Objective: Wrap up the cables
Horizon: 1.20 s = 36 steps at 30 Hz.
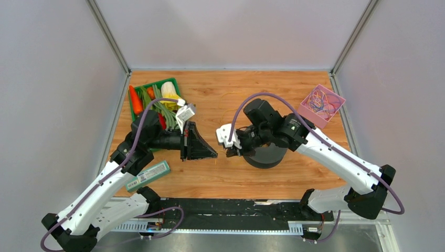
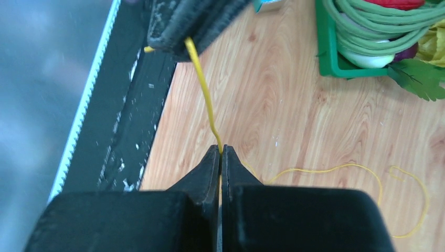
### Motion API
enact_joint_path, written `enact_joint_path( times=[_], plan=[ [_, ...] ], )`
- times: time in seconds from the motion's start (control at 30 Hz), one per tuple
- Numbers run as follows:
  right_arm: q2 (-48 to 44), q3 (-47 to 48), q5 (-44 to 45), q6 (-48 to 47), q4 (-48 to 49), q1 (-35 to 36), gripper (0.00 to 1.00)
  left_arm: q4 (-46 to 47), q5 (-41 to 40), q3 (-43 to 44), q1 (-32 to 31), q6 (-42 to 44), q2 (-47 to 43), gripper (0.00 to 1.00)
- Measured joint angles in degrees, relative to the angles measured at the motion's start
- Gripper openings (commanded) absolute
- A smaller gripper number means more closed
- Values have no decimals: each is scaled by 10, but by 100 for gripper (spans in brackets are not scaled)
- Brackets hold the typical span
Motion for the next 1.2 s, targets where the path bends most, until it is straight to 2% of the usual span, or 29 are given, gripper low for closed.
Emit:
enact_joint_path(
  times=[0.13, 0.33, 0.5, 0.7, 0.93, 1.0, 1.2],
  plan=[
    [-8, -14, -63, 82, 66, -31, 0, 15, -54, 14, 13, 18, -19, 0],
    [-28, -49, -146, 223, 196, -31, 0, 33, -142, 51, 14, 62, -33, 0],
    [-24, -57, -181, 328, 295, -32, 0, 43, -196, 74, 14, 71, -42, 0],
    [-7, -58, -183, 402, 378, -32, 0, 49, -237, 90, 23, 44, -40, 0],
    [3, -65, -150, 424, 405, -64, 0, 58, -252, 90, 35, -8, -36, 0],
    [3, -72, -144, 424, 413, -77, 8, 57, -254, 90, 37, -19, -36, 0],
    [2, -82, -130, 412, 388, -89, 50, 85, -249, 90, 37, -37, -36, 0]
  ],
)
